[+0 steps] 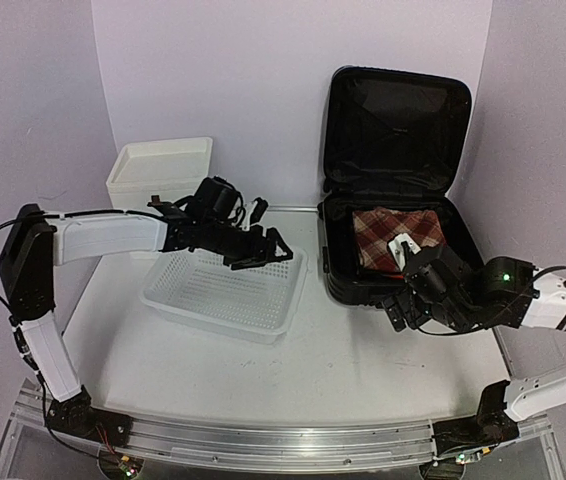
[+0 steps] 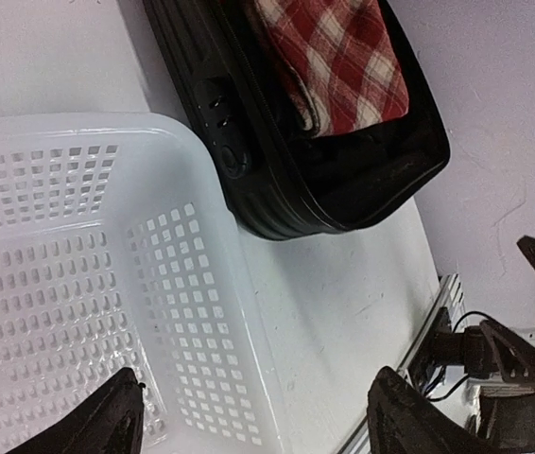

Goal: Open, take out, and arrange the luggage

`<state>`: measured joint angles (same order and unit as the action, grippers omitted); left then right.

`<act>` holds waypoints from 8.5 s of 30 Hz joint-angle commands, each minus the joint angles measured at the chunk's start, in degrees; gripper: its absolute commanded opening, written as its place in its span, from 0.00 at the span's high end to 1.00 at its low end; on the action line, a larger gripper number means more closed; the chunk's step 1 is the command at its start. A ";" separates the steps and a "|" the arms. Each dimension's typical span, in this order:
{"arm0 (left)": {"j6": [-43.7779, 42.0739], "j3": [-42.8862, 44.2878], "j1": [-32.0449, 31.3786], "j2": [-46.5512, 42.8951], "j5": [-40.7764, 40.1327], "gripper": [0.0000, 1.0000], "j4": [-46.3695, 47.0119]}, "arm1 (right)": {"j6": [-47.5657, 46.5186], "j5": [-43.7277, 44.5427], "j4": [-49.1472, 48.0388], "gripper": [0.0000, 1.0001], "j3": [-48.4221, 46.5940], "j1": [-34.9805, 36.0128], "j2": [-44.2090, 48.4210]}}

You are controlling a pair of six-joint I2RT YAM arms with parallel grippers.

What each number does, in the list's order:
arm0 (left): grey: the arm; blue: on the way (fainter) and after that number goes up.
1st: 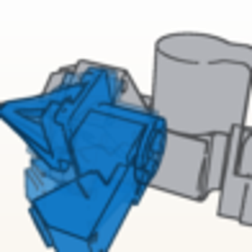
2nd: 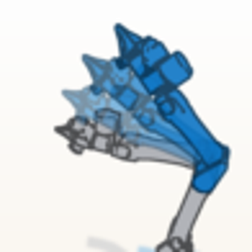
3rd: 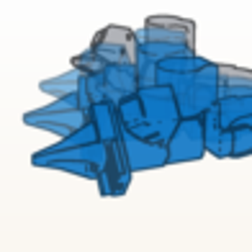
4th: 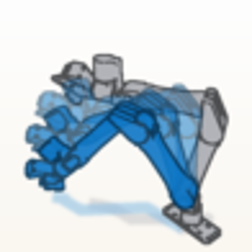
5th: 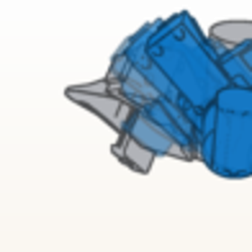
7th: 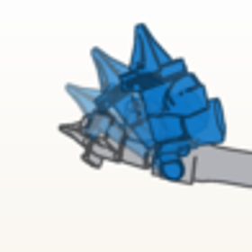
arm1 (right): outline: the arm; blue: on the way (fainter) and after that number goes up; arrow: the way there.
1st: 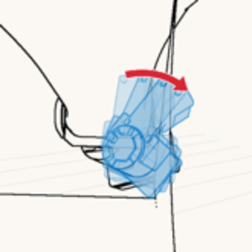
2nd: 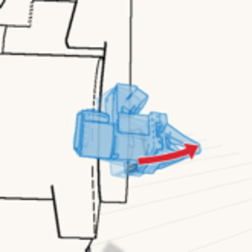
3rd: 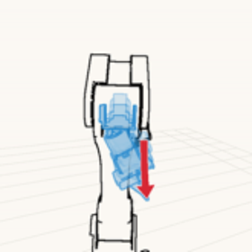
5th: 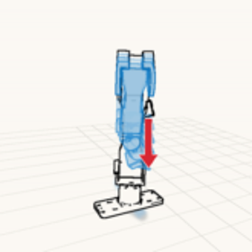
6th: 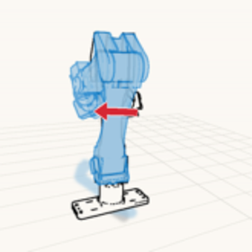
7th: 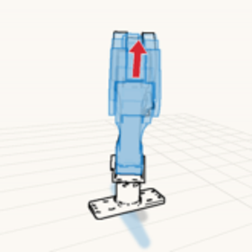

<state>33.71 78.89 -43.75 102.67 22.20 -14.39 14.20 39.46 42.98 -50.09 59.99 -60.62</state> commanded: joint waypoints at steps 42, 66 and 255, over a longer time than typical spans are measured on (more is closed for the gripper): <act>-12.27 -13.64 6.43 -12.24 11.55 0.00 19.95 | -19.10 -23.27 25.99 0.12 -60.10 -28.74 -55.70; -10.69 -18.88 9.29 -22.50 3.23 0.05 17.16 | -52.90 -29.71 17.86 0.26 -64.94 -33.11 -68.96; -1.17 16.49 0.17 2.45 7.75 0.04 -4.23 | -85.77 -62.00 12.83 0.19 -43.84 -45.36 -46.46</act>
<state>34.20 96.84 -44.84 110.41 29.76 -20.73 -62.94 -21.67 57.36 -96.05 12.93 -106.63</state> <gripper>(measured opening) 0.965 0.801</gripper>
